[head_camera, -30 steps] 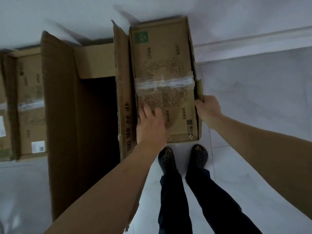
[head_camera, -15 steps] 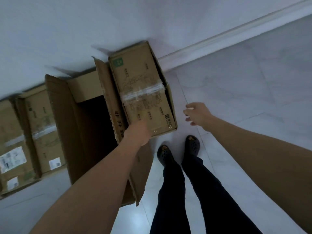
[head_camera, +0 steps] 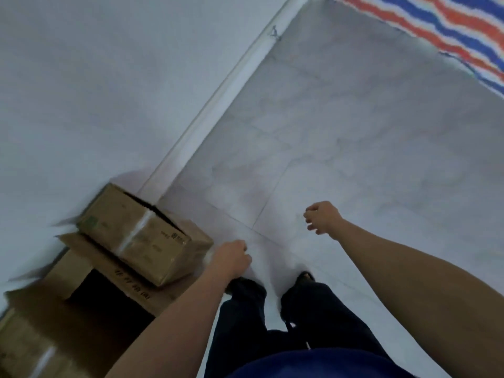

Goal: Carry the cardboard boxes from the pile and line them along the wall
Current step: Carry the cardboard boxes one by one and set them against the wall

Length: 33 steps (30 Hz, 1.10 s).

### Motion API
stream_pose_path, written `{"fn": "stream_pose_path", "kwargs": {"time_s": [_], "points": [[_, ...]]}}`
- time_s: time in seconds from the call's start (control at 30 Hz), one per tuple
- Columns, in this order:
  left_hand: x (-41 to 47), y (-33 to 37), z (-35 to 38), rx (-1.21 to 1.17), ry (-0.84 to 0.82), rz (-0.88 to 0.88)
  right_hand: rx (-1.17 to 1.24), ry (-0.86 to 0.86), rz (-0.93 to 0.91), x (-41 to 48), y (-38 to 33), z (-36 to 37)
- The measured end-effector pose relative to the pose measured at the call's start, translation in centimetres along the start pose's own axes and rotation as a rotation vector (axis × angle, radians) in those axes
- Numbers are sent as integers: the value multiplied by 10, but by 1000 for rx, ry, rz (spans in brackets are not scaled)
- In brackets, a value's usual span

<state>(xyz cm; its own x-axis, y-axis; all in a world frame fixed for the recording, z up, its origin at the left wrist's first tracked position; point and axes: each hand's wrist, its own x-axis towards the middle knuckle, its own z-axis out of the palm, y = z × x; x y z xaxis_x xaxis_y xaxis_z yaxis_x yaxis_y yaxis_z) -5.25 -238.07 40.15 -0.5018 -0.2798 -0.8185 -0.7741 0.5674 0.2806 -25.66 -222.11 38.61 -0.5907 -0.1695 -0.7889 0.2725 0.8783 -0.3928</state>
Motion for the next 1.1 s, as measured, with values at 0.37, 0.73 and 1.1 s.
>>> {"fn": "stream_pose_path", "kwargs": {"time_s": [0.37, 0.73, 1.1], "points": [[-39, 234, 6, 398, 134, 231, 72, 135, -19, -64, 162, -197], [-95, 568, 113, 767, 162, 774, 79, 562, 140, -160, 389, -432], [-125, 858, 247, 1066, 52, 1132, 359, 756, 517, -234, 588, -562]]}}
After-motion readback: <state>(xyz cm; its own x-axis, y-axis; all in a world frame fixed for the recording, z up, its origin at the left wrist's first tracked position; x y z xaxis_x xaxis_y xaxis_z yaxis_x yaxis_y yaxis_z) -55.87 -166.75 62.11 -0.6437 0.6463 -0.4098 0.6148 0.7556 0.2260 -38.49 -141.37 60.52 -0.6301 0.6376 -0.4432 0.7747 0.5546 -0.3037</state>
